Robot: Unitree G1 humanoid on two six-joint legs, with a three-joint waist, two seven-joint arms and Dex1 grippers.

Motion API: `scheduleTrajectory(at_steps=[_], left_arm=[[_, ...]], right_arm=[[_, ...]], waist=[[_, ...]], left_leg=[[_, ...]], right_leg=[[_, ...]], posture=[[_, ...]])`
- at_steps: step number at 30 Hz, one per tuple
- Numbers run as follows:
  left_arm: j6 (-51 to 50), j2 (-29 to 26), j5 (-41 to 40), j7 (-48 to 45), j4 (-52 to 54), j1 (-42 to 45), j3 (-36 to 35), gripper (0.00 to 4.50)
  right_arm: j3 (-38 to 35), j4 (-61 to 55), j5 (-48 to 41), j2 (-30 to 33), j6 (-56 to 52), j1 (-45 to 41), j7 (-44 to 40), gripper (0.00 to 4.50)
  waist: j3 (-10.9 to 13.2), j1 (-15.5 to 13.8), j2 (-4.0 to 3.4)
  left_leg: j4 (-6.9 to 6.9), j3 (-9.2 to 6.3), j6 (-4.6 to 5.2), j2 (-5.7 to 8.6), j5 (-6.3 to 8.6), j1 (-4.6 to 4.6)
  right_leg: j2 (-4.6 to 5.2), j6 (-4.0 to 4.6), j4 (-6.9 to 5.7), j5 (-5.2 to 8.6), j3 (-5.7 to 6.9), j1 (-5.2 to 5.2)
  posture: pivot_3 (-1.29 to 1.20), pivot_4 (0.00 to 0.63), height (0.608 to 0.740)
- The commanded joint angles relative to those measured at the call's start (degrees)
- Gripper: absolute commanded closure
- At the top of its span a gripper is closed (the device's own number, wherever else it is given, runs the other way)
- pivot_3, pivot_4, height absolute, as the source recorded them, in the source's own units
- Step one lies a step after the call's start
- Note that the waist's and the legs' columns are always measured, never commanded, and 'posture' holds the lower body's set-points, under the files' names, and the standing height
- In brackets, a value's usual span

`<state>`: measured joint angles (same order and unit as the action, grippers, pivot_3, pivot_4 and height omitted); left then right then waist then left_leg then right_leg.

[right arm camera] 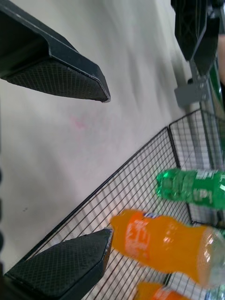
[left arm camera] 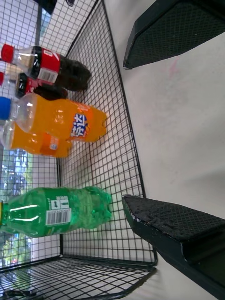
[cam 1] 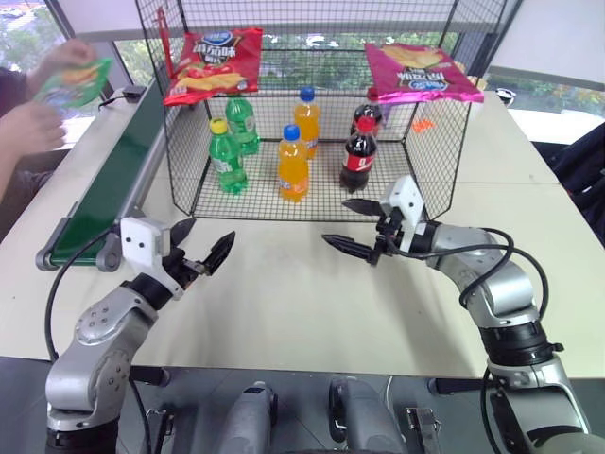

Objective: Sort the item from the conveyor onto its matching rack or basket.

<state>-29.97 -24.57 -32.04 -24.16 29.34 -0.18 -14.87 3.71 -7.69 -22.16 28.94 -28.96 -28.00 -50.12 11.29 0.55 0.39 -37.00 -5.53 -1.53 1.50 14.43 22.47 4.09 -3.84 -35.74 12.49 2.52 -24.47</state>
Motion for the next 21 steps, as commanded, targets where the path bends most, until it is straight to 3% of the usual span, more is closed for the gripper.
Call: scheduleTrajectory(at_steps=[1,16,19,21], left_arm=[[0.13,-0.94,-0.98,-0.49,1.17,0.20,-1.07,0.00],[1.37,-1.95,1.64,3.41,5.87,-2.82,-2.42,0.00],[8.25,-5.65,17.37,9.72,6.42,-5.27,-4.04,0.00],[10.75,-6.57,23.57,12.87,6.75,-7.03,-5.13,0.00]], right_arm=[[-0.56,-1.70,-0.56,1.01,0.29,-2.06,-0.82,0.09],[1.99,3.36,1.37,-1.30,3.73,-5.82,-2.66,0.09],[2.73,4.08,0.85,-2.17,3.89,-6.46,-3.65,0.09],[3.04,3.74,0.44,-2.51,3.55,-6.50,-4.21,0.09]], waist=[[0.00,-0.01,0.00],[0.00,0.05,0.00],[0.01,0.11,0.02],[0.01,0.06,0.02]], left_leg=[[0.00,0.05,0.00,0.00,0.00,0.00],[0.03,0.34,0.00,-0.04,0.00,-0.02],[0.05,0.37,0.00,-0.06,0.00,-0.02],[0.11,0.40,0.00,-0.08,0.00,-0.04]], right_leg=[[0.00,0.00,0.00,0.00,-0.05,-0.01],[0.01,0.01,0.10,-0.06,-0.23,-0.06],[-0.01,0.08,0.13,-0.11,-0.26,-0.08],[-0.03,0.15,0.12,-0.15,-0.29,-0.11]], posture=[[0.00,0.150,0.740],[0.00,0.150,0.740],[0.00,0.150,0.740],[0.00,0.150,0.740]])
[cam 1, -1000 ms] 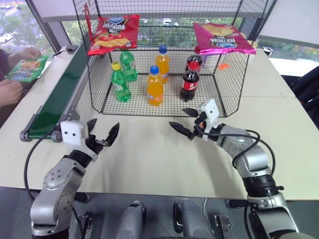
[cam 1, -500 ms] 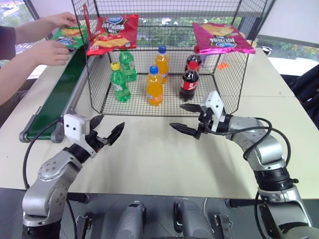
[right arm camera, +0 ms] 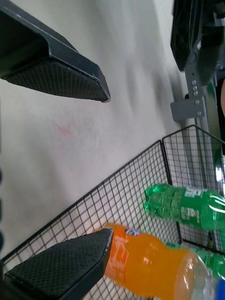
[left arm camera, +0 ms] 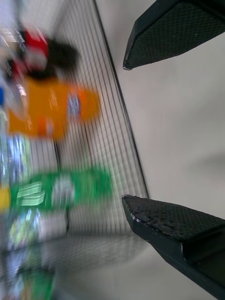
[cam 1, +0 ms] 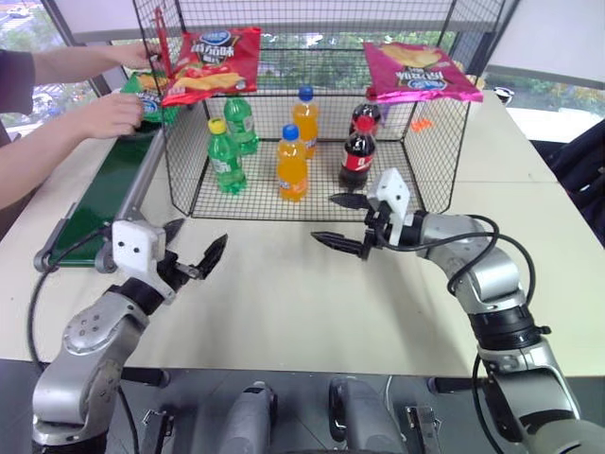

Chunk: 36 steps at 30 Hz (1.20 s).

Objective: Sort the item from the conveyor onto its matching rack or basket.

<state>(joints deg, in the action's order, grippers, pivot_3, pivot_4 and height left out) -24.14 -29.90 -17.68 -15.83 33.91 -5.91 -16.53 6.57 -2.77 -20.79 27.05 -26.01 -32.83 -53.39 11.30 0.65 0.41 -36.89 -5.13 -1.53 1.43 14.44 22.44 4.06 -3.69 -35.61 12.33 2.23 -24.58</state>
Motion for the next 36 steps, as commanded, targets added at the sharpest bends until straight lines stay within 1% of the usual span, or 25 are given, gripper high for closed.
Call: scheduleTrajectory(at_steps=[1,4,10,12,15,18,26,30,36], left_arm=[[6.32,-1.50,12.23,5.83,2.60,-2.84,-4.42,0.00],[11.63,-3.11,23.17,9.22,2.76,-8.57,-7.61,0.00],[19.24,-3.23,36.40,13.30,1.68,-18.15,-16.10,0.00],[22.03,-2.49,40.05,14.94,0.11,-21.42,-18.26,0.00],[25.93,-0.78,42.85,17.32,-3.39,-25.07,-20.14,0.00],[29.76,-1.16,45.45,18.50,-7.02,-27.22,-20.91,0.00],[38.08,-6.53,48.41,20.42,-17.51,-26.71,-21.28,0.00],[44.97,-11.43,52.60,22.80,-23.63,-27.81,-20.41,0.00],[48.13,-13.28,54.73,25.33,-28.20,-27.14,-20.02,0.00]], right_arm=[[0.22,-1.57,-1.69,-0.83,-0.06,-1.67,-1.54,0.09],[-0.19,-2.43,-4.41,-1.55,-2.86,-2.29,-3.15,0.09],[0.28,-1.12,-4.60,-2.60,-3.17,-3.96,-4.41,0.09],[0.59,-0.79,-4.54,-3.11,-3.02,-4.36,-4.71,0.09],[0.83,-0.73,-4.40,-3.81,-2.81,-4.62,-4.71,0.09],[1.02,-0.78,-4.40,-4.18,-2.76,-4.79,-4.68,0.09],[1.30,-1.54,-4.18,-4.66,-2.22,-5.35,-4.64,0.09],[0.85,-2.58,-4.26,-4.60,-2.32,-5.66,-3.98,0.09],[0.49,-3.61,-4.30,-4.22,-2.37,-5.23,-3.19,0.09]], waist=[[0.00,-0.08,0.00],[0.00,0.07,0.00],[0.00,-0.14,0.01],[0.00,-0.09,0.01],[0.00,-0.03,0.01],[0.00,-0.09,0.01],[0.00,0.02,0.02],[-0.03,0.05,0.06],[-0.03,0.07,0.07]], left_leg=[[0.01,0.00,0.00,-0.02,0.00,0.00],[0.03,0.07,0.00,-0.03,0.01,0.00],[0.07,0.12,-0.01,-0.05,0.02,0.02],[0.07,0.14,-0.02,-0.07,0.02,0.03],[0.10,0.21,-0.02,-0.10,0.03,0.04],[0.14,0.25,-0.02,-0.10,0.04,0.05],[0.21,0.29,-0.02,-0.14,0.04,0.06],[0.38,0.36,-0.02,-0.13,0.03,0.05],[0.72,0.60,-0.01,-0.12,0.03,0.03]], right_leg=[[-0.02,0.00,0.01,0.00,0.00,0.00],[-0.01,-0.01,0.09,0.00,-0.03,-0.01],[0.03,-0.08,0.19,0.03,-0.07,-0.05],[0.06,-0.08,0.23,0.03,-0.07,-0.06],[0.16,-0.09,0.28,0.04,-0.07,-0.07],[0.19,-0.09,0.28,0.04,-0.06,-0.12],[0.30,-0.08,0.27,0.03,0.00,-0.21],[0.41,-0.12,0.27,-0.05,0.02,-0.35],[0.42,-0.03,0.28,-0.17,0.00,-0.52]], posture=[[0.00,0.150,0.740],[0.00,0.150,0.740],[0.00,0.150,0.740],[0.00,0.150,0.740],[0.00,0.150,0.740],[0.00,0.150,0.740],[0.00,0.150,0.740],[0.00,0.150,0.740],[0.00,0.150,0.740]])
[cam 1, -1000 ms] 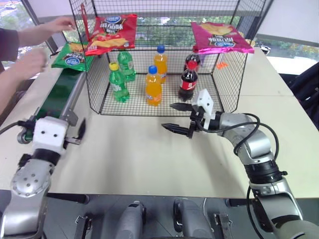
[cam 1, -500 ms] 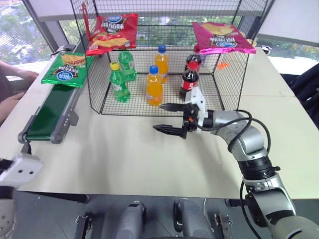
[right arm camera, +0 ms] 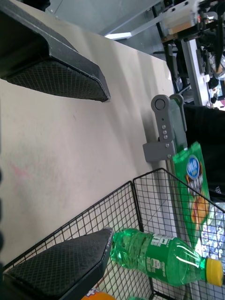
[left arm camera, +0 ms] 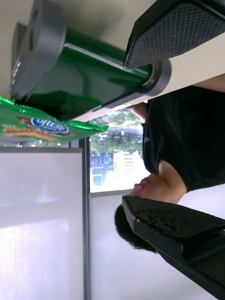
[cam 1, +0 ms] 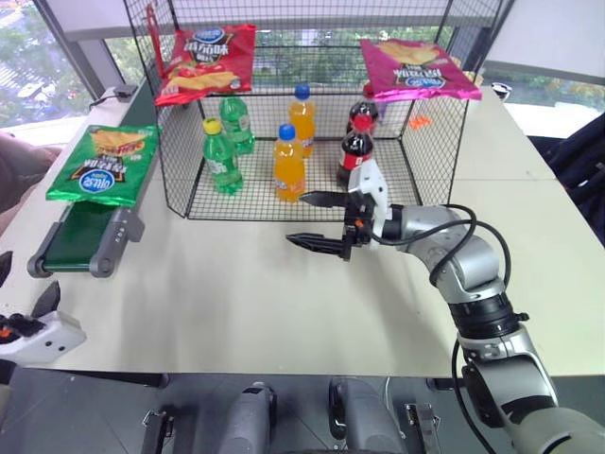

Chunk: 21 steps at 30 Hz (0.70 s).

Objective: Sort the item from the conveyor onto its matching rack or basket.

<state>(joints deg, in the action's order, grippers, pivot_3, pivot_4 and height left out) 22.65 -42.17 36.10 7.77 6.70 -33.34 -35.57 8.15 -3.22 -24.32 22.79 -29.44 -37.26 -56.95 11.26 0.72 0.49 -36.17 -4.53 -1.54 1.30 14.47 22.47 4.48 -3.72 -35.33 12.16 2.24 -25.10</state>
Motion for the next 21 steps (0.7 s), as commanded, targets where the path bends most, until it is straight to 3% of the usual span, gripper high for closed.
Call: scheduleTrajectory(at_steps=[1,21], left_arm=[[1.51,-1.19,1.17,1.98,-1.55,0.71,-0.78,0.00],[1.65,-2.47,2.00,3.09,-6.74,4.17,0.89,0.00]], right_arm=[[-1.12,-3.29,-0.81,0.08,1.02,-0.75,0.50,0.09],[-1.01,-3.13,-0.54,0.68,1.11,-1.58,1.01,0.09]], waist=[[0.00,-0.01,0.00],[-0.03,0.05,0.04]], left_leg=[[0.01,0.02,0.00,0.00,0.00,0.00],[-0.06,0.07,0.00,-0.01,-0.01,-0.02]], right_leg=[[0.00,-0.10,0.00,-0.07,0.00,-0.01],[-0.07,-0.12,-0.08,-0.14,0.00,0.01]], posture=[[0.00,0.150,0.740],[0.00,0.150,0.740]])
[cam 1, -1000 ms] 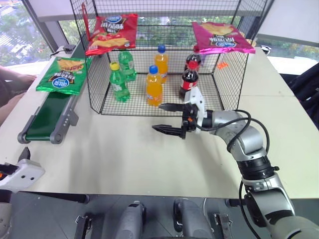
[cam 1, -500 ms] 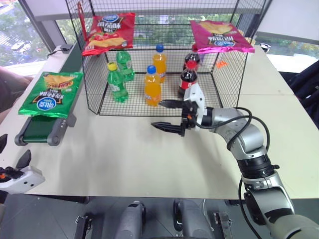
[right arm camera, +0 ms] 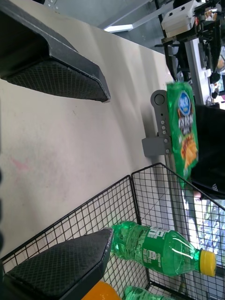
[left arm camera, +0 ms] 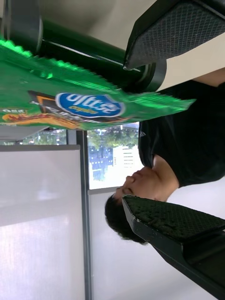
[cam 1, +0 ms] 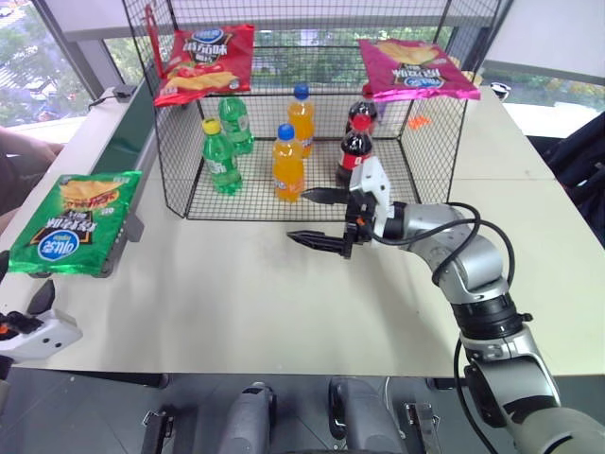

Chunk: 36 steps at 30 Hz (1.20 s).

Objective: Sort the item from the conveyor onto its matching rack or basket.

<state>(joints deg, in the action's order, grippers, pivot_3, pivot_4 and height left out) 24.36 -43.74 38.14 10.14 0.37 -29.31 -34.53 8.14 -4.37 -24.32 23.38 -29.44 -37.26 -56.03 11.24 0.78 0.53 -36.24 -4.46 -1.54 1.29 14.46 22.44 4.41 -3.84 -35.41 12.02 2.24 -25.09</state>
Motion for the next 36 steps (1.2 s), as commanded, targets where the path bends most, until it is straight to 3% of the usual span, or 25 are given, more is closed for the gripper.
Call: scheduleTrajectory(at_steps=[1,7,10,17,18,23,28,32,36], left_arm=[[-0.10,-0.96,0.01,0.72,-0.63,0.31,-0.01,0.00],[-0.50,-2.18,0.14,1.44,-4.63,2.65,1.59,0.00],[-0.06,-2.60,-0.39,1.47,-5.48,2.87,2.00,0.89],[0.62,-2.24,-0.91,1.48,-4.89,1.54,1.53,4.29],[0.61,-2.10,-0.96,1.51,-4.57,1.28,1.35,4.45],[0.10,0.64,-5.19,1.35,0.17,0.50,-1.87,4.45],[1.34,1.71,-21.51,-7.64,9.11,2.14,-4.06,4.45],[-2.12,-0.57,-29.76,-15.53,13.78,4.76,-6.26,4.45],[-12.27,-6.52,-47.14,-27.67,19.55,10.73,-7.27,4.45]], right_arm=[[-1.00,-1.93,-0.54,0.09,1.10,-1.65,0.08,0.09],[-1.14,-1.91,-0.38,0.26,1.24,-1.84,0.26,0.09],[-1.18,-1.98,-0.36,0.40,1.21,-1.86,0.40,0.00],[-1.28,-2.25,-0.11,0.51,1.16,-1.63,0.99,0.00],[-1.27,-2.18,-0.08,0.49,1.18,-1.64,0.98,0.00],[-1.07,-1.45,-0.04,0.22,1.45,-2.12,0.82,0.00],[-0.74,0.13,0.19,0.01,2.19,-3.14,-0.11,0.00],[-0.39,1.89,0.35,-0.28,3.15,-4.46,-1.15,0.00],[-0.43,3.91,0.61,-0.37,4.37,-5.95,-2.30,0.00]], waist=[[0.00,0.00,0.01],[-0.01,0.00,0.02],[-0.02,0.04,0.04],[-0.03,0.05,0.05],[-0.03,0.06,0.06],[-0.04,0.02,0.07],[-0.08,-0.11,0.14],[-0.09,-0.04,0.15],[-0.08,0.08,0.14]], left_leg=[[0.00,0.00,0.00,0.00,0.00,-0.01],[-0.01,0.01,0.00,0.00,0.00,-0.03],[-0.02,0.01,0.00,0.00,0.00,-0.03],[-0.02,0.02,0.00,0.00,-0.01,-0.04],[-0.02,0.02,0.00,0.00,-0.01,-0.04],[-0.03,0.02,-0.01,0.00,-0.01,-0.05],[-0.09,0.01,-0.01,0.00,-0.01,-0.04],[-0.24,0.00,-0.01,-0.01,-0.01,-0.05],[-0.32,0.02,-0.01,-0.01,-0.01,-0.07]], right_leg=[[0.00,0.00,-0.01,0.00,0.00,0.00],[-0.05,-0.01,-0.06,-0.01,0.00,0.00],[-0.06,-0.02,-0.09,-0.01,0.00,0.00],[-0.04,-0.01,-0.11,-0.02,-0.01,0.00],[-0.02,-0.01,-0.11,-0.02,-0.02,0.00],[0.01,-0.01,-0.12,-0.02,-0.03,0.00],[0.07,0.02,-0.15,-0.03,-0.03,0.02],[0.04,0.06,-0.19,-0.05,-0.02,0.08],[-0.13,0.07,-0.31,-0.05,-0.03,0.10]], posture=[[0.00,0.150,0.740],[0.00,0.150,0.740],[0.00,0.150,0.740],[0.00,0.150,0.740],[0.00,0.150,0.740],[0.00,0.150,0.740],[0.00,0.150,0.740],[0.00,0.150,0.740],[0.00,0.150,0.740]])
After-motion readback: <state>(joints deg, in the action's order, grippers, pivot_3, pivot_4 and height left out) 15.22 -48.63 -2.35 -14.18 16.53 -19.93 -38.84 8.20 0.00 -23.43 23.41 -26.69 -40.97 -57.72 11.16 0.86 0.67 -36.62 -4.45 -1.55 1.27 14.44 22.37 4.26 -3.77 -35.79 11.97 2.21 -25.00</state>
